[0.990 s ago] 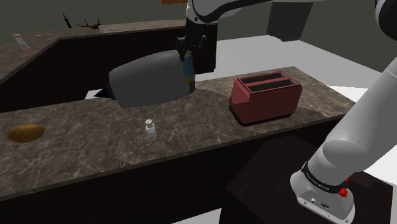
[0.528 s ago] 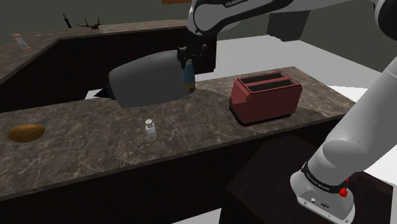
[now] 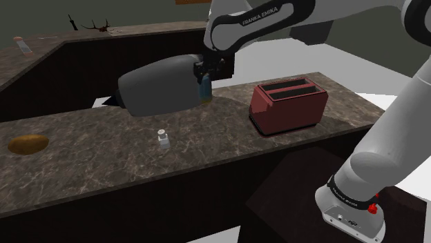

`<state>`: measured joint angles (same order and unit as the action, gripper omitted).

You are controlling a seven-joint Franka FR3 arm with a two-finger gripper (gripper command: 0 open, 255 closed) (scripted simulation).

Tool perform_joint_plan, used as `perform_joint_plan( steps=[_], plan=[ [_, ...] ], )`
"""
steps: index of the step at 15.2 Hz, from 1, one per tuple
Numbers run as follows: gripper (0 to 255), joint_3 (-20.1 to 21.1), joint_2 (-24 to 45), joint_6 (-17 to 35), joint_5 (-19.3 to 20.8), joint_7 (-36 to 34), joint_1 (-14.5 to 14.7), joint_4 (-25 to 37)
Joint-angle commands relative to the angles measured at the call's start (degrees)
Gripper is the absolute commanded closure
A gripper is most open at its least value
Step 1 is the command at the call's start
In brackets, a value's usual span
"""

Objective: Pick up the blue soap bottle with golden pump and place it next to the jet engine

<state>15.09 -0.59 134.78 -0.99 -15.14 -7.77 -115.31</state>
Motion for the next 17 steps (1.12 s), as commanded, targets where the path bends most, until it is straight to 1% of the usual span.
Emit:
perform_joint_plan(
  steps=[1, 17],
  plan=[
    [255, 0.00, 0.44, 1.55, 0.15, -0.05, 0.00, -1.07],
    [255, -0.05, 5.70, 13.37, 2.39, -1.51, 0.24, -7.81]
  ],
)
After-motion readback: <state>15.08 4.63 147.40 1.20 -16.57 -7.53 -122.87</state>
